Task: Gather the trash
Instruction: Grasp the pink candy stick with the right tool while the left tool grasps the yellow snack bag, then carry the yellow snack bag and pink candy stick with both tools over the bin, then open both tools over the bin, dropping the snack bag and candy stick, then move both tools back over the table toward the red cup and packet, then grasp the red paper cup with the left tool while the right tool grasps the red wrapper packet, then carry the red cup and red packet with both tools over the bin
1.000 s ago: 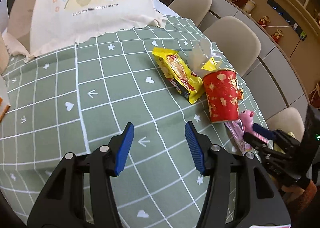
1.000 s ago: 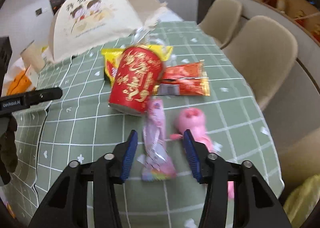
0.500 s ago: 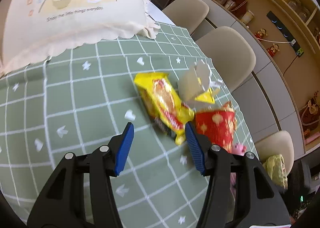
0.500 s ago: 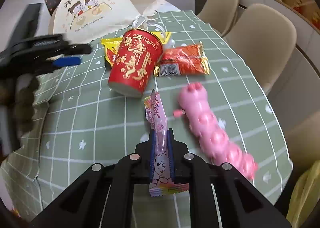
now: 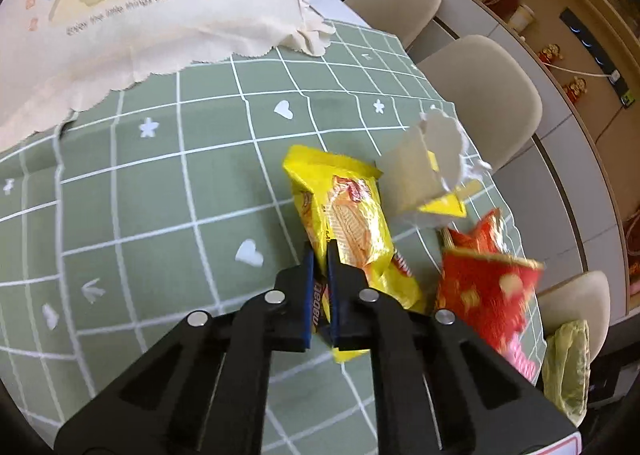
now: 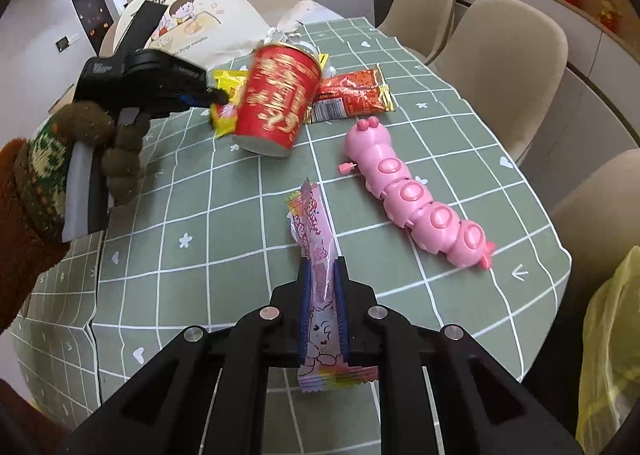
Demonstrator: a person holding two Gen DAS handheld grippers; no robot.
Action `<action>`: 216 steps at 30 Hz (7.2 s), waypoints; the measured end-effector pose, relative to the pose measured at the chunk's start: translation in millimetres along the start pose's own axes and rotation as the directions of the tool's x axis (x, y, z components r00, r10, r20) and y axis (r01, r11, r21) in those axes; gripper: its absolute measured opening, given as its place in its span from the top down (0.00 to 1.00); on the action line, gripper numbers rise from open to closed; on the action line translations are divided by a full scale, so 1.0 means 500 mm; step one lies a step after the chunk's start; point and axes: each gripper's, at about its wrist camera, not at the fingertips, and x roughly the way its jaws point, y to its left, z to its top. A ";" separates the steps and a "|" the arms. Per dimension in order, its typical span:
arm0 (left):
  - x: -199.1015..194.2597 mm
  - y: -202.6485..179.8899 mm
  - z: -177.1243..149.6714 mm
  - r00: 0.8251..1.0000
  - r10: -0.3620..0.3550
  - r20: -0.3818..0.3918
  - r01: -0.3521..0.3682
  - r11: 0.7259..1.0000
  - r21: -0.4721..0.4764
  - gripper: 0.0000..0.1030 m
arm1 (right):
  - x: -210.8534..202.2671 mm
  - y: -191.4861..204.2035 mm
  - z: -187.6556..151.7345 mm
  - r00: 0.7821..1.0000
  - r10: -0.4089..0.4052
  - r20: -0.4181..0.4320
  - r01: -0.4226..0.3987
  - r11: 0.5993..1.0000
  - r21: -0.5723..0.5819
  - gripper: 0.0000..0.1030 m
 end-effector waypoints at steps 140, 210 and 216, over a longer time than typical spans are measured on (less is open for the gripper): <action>-0.253 -0.116 -0.261 0.999 0.036 0.022 -0.036 0.999 -0.033 0.49 | -0.207 -0.188 0.029 0.982 -0.011 0.189 0.009 1.000 0.014 0.60; -0.159 0.000 -0.132 0.999 0.017 -0.029 -0.017 1.000 0.005 0.47 | 0.089 -0.062 0.264 0.997 0.078 -0.006 -0.078 0.982 -0.174 0.50; -0.135 0.022 -0.116 1.000 0.024 -0.020 -0.024 1.000 -0.002 0.47 | 0.205 -0.046 0.333 0.998 0.047 -0.040 -0.055 0.971 -0.234 0.50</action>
